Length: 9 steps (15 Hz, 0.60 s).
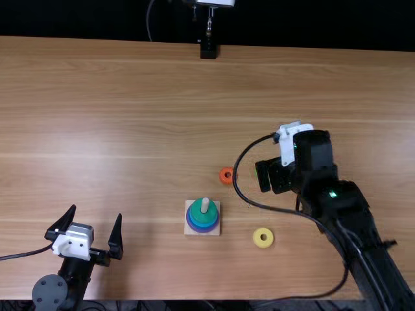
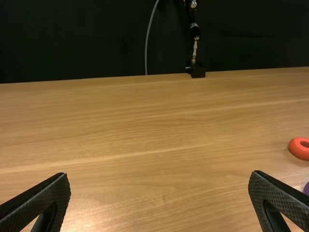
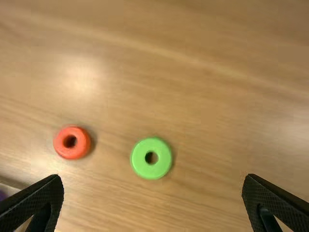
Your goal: Build the Hanoi tower: stack the rings onto the peg from bottom to top in this color order: purple, dark blue, light blue, dark green, light green, yellow, orange.
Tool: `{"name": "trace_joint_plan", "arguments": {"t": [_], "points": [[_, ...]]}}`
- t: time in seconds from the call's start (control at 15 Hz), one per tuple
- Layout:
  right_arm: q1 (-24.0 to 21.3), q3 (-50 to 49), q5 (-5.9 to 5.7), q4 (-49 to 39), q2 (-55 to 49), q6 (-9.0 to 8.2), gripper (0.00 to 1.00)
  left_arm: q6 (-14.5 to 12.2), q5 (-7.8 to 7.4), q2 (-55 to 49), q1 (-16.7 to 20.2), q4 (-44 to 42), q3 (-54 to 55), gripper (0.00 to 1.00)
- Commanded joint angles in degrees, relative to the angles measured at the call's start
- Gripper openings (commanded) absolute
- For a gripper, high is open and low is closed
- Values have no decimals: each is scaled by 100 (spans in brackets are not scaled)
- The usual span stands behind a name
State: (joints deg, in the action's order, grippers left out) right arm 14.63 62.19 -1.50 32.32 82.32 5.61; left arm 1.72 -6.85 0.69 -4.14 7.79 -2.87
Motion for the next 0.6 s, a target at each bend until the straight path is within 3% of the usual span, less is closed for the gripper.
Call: {"name": "trace_joint_plan", "arguments": {"t": [0.0,0.53], "points": [[31,153,23,44,407,-65,100,-34,-116,-69,1,86,287,100],[-31,381,23,-293,1620,-107,100,-34,-116,-69,1,86,287,100]]}}
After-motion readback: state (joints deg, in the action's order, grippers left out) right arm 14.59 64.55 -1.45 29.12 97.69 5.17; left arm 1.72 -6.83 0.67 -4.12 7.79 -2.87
